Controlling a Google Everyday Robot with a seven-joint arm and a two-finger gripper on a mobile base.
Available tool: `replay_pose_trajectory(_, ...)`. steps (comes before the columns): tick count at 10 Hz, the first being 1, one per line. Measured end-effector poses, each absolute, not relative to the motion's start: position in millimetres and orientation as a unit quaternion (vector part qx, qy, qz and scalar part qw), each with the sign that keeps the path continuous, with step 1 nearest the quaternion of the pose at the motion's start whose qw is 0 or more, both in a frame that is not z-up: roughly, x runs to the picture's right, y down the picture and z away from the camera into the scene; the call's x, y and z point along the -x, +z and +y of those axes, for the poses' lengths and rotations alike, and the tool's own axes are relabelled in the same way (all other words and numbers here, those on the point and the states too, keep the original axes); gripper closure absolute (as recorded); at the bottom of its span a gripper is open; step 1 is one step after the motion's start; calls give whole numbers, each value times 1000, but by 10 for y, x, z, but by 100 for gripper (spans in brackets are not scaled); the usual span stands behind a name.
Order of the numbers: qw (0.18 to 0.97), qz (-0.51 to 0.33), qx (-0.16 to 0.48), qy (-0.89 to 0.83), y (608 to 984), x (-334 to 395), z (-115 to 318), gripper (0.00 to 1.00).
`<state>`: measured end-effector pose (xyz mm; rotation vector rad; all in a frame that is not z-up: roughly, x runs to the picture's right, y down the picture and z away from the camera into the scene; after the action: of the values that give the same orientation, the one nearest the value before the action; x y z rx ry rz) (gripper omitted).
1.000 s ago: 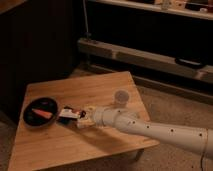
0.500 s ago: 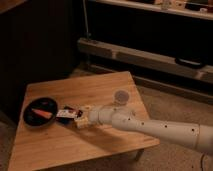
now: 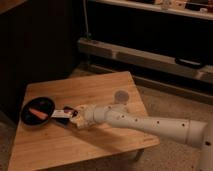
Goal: Place the eraser on the white sponge
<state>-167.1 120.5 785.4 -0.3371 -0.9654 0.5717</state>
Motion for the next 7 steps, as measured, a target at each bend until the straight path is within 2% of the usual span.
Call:
replay_pose_trajectory(1,833,-456,159,270,7858,1683,1203,100)
replay_pose_trajectory(2,834,-454,159,270,7872,1676,1209,93)
replay_pose_trajectory(7,840,-441,156,276,7903,1638,1231,43)
